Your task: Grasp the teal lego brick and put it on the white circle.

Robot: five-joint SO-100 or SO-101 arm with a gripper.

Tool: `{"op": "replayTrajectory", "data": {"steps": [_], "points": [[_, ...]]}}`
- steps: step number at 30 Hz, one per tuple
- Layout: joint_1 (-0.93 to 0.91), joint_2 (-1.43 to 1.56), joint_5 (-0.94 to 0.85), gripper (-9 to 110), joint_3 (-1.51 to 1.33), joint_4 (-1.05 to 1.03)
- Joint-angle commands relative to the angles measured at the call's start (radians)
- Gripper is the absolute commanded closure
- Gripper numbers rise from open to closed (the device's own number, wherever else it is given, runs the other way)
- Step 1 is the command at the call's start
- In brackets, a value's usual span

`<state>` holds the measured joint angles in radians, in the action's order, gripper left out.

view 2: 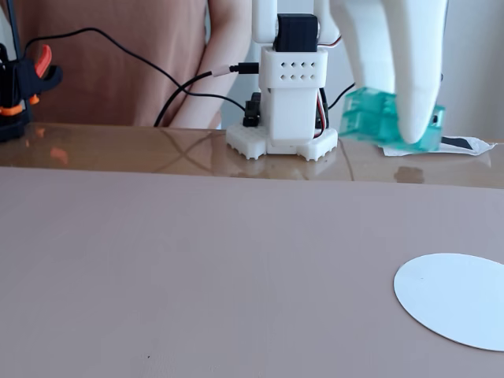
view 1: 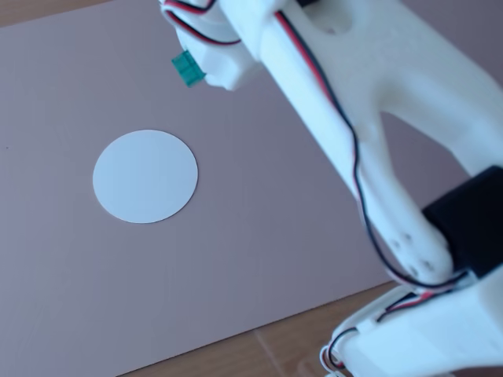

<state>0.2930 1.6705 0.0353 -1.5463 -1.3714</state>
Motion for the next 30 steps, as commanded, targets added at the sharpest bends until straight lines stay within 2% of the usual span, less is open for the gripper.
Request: {"op": "replayTrajectory", "data": {"steps": [1,8,15,23,26,30], "points": [[0.058,0.029,0.0,102,0.048,-0.014],[0.196,-0.27,-0.048,102,0.308,-0.149],[0.236,-0.565,-0.083,102,0.472,-0.224],[0.252,-0.615,-0.094,101,0.485,-0.23],[0.265,-0.612,-0.11,85,0.486,-0.25],[0.267,-0.606,-0.114,81,0.486,-0.267]]}}
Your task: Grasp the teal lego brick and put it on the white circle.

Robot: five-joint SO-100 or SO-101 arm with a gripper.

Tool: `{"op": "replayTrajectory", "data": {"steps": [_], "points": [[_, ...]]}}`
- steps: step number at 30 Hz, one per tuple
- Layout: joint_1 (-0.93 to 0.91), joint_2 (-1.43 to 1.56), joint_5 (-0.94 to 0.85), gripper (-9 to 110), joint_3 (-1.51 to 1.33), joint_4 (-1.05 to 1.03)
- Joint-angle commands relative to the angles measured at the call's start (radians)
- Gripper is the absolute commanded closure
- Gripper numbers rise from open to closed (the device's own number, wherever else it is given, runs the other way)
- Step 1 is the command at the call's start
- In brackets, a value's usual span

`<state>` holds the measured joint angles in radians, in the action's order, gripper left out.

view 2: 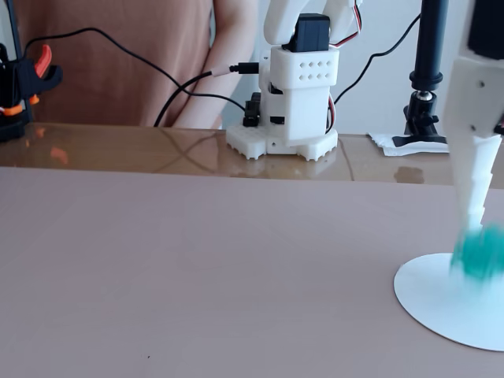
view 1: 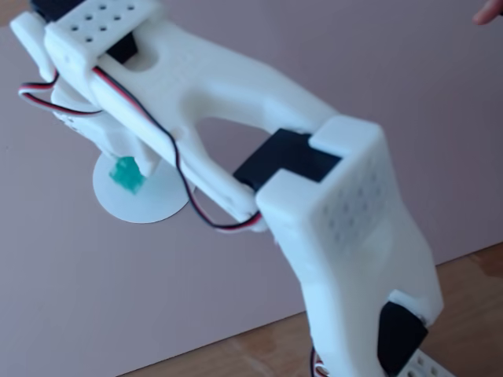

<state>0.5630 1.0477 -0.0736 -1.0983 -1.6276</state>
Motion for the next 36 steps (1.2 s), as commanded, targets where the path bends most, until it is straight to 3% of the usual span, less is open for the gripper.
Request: {"op": "replayTrajectory", "data": {"steps": [1,10,15,19,28,36], "points": [[-0.003,0.02,-0.011,81,0.038,-0.012],[-0.011,0.109,-0.005,83,0.032,-0.031],[-0.023,0.348,0.018,101,0.026,-0.055],[-0.063,0.572,0.021,102,-0.046,-0.049],[-0.236,1.321,-0.074,102,-0.672,0.233],[-0.325,1.798,-0.156,102,-1.078,0.333]]}}
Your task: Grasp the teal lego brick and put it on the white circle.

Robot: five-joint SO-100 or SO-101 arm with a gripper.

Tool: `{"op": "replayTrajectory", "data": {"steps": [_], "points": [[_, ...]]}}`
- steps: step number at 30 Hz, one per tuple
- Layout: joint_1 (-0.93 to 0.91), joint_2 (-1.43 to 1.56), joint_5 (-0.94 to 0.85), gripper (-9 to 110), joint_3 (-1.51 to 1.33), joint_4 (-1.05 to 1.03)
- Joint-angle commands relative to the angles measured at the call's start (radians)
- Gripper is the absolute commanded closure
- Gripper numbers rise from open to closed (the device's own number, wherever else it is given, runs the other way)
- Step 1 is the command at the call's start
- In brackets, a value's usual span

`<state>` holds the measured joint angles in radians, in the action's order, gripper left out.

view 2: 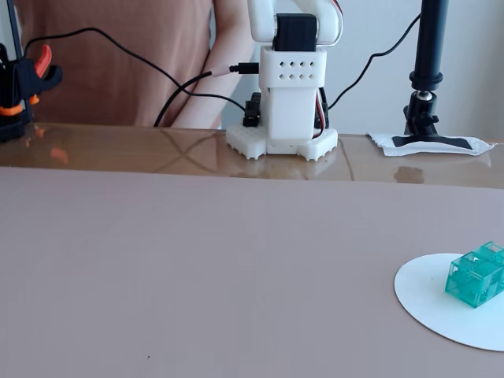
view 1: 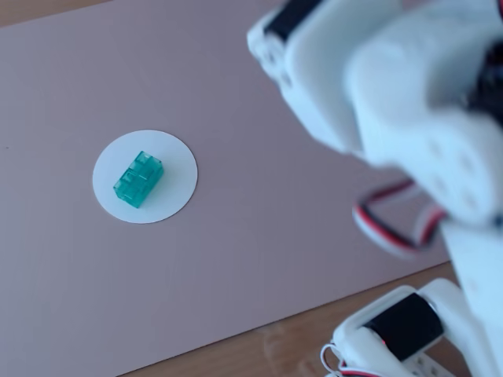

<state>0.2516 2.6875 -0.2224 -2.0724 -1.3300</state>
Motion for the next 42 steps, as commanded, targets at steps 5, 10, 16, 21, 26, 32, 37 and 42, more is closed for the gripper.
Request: {"op": "replayTrajectory", "data": {"steps": [5,10,16,21,26,32,37,42], "points": [[-0.044,0.299,0.038,102,-0.265,0.054],[-0.058,0.383,0.046,102,-0.407,0.058],[-0.051,0.535,0.035,102,-0.603,0.058],[-0.078,0.595,0.02,102,-0.71,0.058],[-0.097,0.672,0.015,101,-0.808,0.057],[-0.1,0.672,0.031,101,-0.882,0.075],[-0.098,0.672,0.048,102,-0.963,0.094],[-0.109,0.672,0.046,102,-0.965,0.094]]}}
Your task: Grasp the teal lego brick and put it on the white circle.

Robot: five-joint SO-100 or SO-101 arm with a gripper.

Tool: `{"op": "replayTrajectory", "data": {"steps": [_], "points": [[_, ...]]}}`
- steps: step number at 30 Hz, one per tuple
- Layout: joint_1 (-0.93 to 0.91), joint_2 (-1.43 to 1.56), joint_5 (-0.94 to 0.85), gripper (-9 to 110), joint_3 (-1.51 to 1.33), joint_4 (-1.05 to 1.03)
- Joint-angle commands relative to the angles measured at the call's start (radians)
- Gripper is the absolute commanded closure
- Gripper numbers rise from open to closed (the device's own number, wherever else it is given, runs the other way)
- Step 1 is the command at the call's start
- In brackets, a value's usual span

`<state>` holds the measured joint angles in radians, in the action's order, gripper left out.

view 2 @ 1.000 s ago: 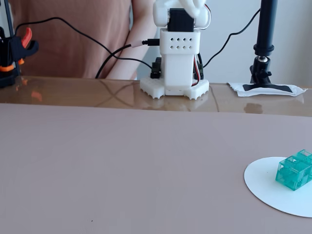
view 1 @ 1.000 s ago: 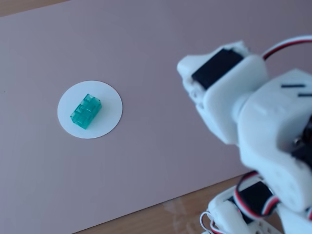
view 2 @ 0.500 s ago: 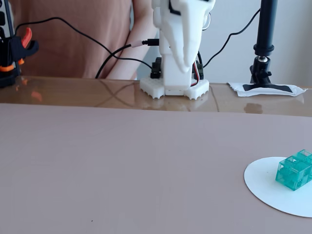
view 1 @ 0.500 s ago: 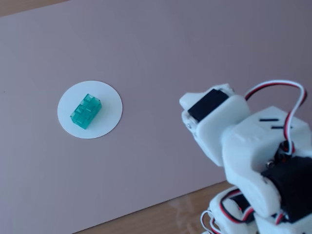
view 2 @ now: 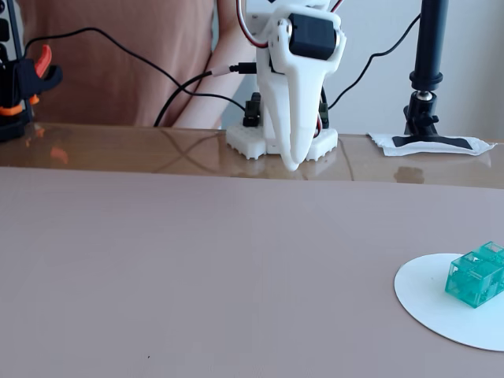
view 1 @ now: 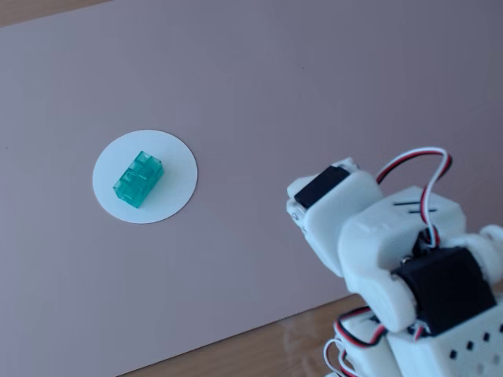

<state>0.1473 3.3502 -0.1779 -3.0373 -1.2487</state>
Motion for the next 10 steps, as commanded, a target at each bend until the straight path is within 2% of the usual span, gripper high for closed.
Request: {"op": "replayTrajectory", "data": {"steps": [1,10], "points": [[-0.005,0.009,0.0,102,0.0,0.012],[-0.005,0.009,0.006,102,0.0,0.012]]}}
